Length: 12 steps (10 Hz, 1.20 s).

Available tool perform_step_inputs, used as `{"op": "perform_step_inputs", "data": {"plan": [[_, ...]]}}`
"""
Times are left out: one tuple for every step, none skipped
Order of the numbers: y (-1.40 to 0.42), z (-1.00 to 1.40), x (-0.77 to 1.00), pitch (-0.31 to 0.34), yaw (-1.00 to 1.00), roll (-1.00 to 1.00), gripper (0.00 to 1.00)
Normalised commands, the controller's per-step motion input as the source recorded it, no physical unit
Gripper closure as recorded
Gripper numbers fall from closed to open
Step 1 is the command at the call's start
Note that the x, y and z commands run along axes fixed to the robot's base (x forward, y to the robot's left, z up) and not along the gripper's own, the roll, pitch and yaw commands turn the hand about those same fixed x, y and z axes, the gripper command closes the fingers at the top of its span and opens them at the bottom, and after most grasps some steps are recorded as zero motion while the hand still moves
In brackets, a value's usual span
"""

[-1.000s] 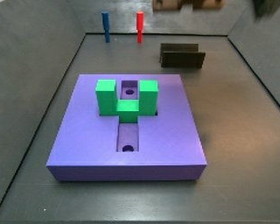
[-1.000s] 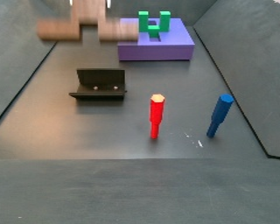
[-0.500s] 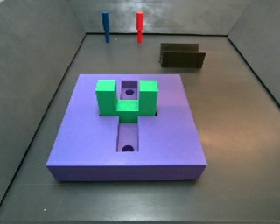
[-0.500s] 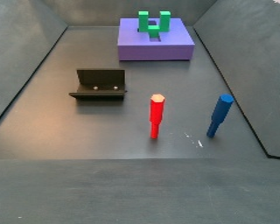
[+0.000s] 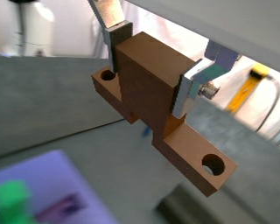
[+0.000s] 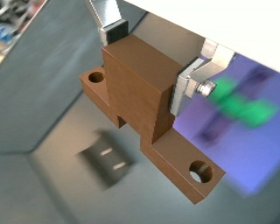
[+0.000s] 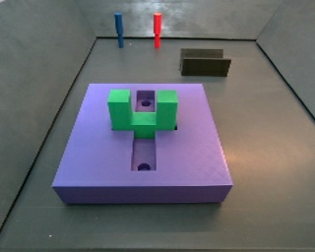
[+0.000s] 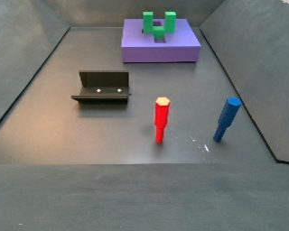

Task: Pick up the brown object. Move up. Place the brown object on the fixture. Regrasp the brown object. Move to above the board. Insert the brown object.
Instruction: Move to above the board, then insert the brown object.

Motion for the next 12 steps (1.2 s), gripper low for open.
{"op": "perform_step_inputs", "data": {"plan": [[-0.45, 0.08, -0.41, 0.07, -0.15, -1.0, 1.0], [-0.23, 0.05, -0.23, 0.075, -0.14, -1.0, 1.0], [-0.07, 0.02, -0.12, 0.068, -0.12, -1.0, 1.0], [-0.02, 0.0, -0.09, 0.065, -0.12, -1.0, 1.0], [0.01, 0.01, -0.07, 0.04, -0.08, -0.78, 1.0], [0.01, 0.0, -0.06, 0.012, -0.05, -0.56, 1.0], [0.01, 0.0, -0.04, -0.006, -0.02, -0.34, 1.0], [0.02, 0.01, -0.04, -0.013, -0.02, -0.23, 1.0], [0.0, 0.0, 0.02, 0.0, 0.0, 0.0, 1.0], [0.0, -0.03, 0.0, 0.0, -0.01, 0.0, 1.0], [0.0, -0.11, 0.0, -0.043, -0.23, -0.09, 1.0], [0.0, -0.14, 0.03, -0.084, -0.58, -0.25, 1.0]]}}
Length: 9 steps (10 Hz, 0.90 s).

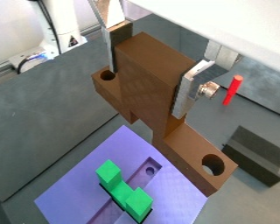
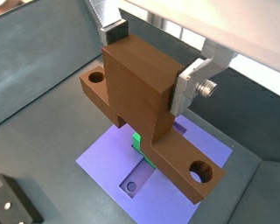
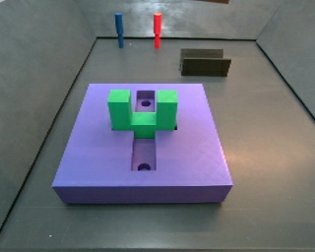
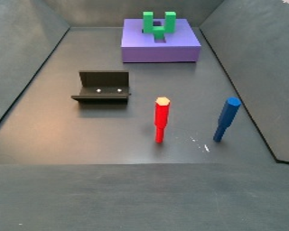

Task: Pick up the brown object. Move up. Place the brown object on the fixture. Regrasp the brown object. Move to above the board. Insert the brown object.
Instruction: Insert the brown object.

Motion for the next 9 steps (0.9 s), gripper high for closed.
{"op": "perform_step_inputs", "data": {"plan": [[0.0, -0.16, 0.12, -0.076, -0.74, -0.31, 1.0], [0.0, -0.11, 0.07, -0.139, -0.8, -0.27, 1.0], [0.0, -0.13, 0.0, -0.144, -0.82, -0.26, 1.0], [-0.02, -0.15, 0.0, -0.149, -0.83, -0.24, 1.0], [-0.05, -0.2, 0.0, -0.144, -0.86, -0.21, 1.0], [-0.07, -0.31, -0.05, -0.189, -0.91, -0.17, 1.0], [-0.05, -0.46, -0.07, -0.217, -0.97, -0.11, 1.0], [-0.01, -0.48, 0.0, -0.117, -1.0, -0.05, 1.0], [0.0, -0.44, 0.0, -0.049, -1.0, -0.02, 1.0]]}}
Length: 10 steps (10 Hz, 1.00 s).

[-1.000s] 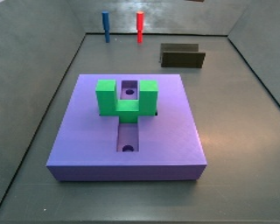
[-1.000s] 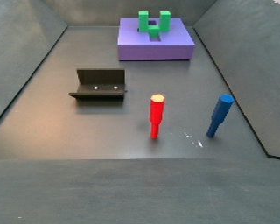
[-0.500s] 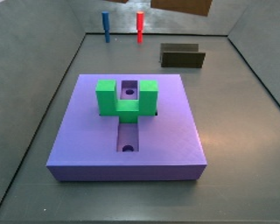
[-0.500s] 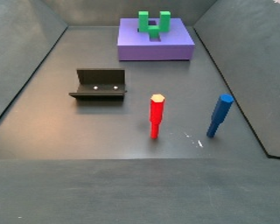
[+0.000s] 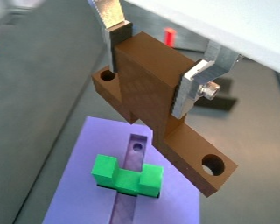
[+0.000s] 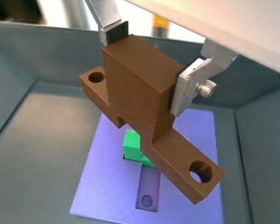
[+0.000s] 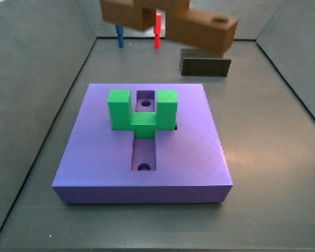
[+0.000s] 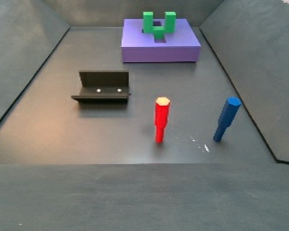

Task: Pick up the brown object. Move up. Place the brown object on the fixture. Regrasp the brown object. Move to above the board. Insert the brown object.
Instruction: Insert the brown object.

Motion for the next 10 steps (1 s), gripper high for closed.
{"op": "perform_step_inputs", "data": {"plan": [[0.0, -0.39, 0.0, -0.001, -1.0, -0.03, 1.0], [0.0, -0.34, 0.0, 0.0, -1.0, -0.04, 1.0], [-0.01, -0.29, 0.0, 0.0, -1.0, -0.06, 1.0], [-0.04, -0.24, 0.0, 0.004, -1.0, -0.07, 1.0], [-0.05, -0.22, 0.0, 0.027, -0.98, -0.08, 1.0], [-0.05, -0.18, 0.0, 0.057, -0.97, -0.09, 1.0], [-0.05, -0.13, 0.01, 0.094, -0.95, -0.1, 1.0], [-0.13, -0.03, 0.03, 0.091, -0.91, -0.1, 1.0], [-0.17, 0.0, 0.11, 0.067, -0.55, -0.09, 1.0], [0.0, -0.11, 0.04, 0.0, -0.08, -0.05, 1.0]]}}
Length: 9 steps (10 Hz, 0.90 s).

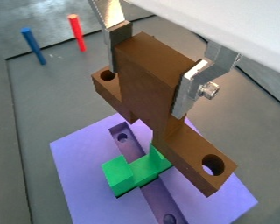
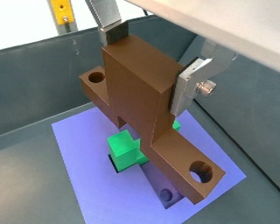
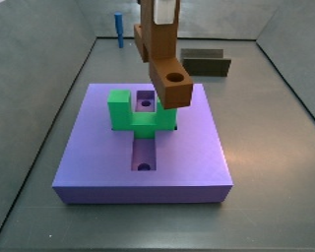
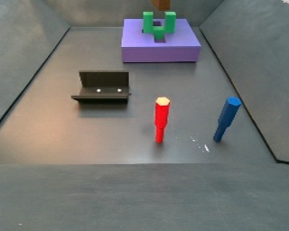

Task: Pick up the brown object. Move up. Place the brown object on the fixture. Regrasp the brown object. Move to above the board. Insert the brown object.
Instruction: Insert the brown object.

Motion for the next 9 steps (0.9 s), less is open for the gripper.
{"op": "perform_step_inputs", "data": {"plan": [[0.0, -0.15, 0.11, 0.0, -0.15, -0.06, 1.0], [-0.06, -0.29, 0.11, 0.0, -0.6, -0.02, 1.0], [-0.07, -0.24, 0.0, 0.0, -0.67, 0.0, 1.0], [-0.11, -0.16, 0.0, 0.001, -0.52, 0.04, 1.0], [-0.11, -0.13, -0.06, 0.016, -0.49, 0.06, 1.0], [-0.15, -0.06, -0.19, 0.001, -0.36, 0.05, 1.0], [-0.1, -0.1, -0.1, 0.0, -0.22, 0.05, 1.0], [-0.02, -0.15, 0.0, 0.0, -0.17, 0.06, 1.0], [0.0, -0.24, 0.0, 0.0, -0.07, 0.08, 1.0]]}}
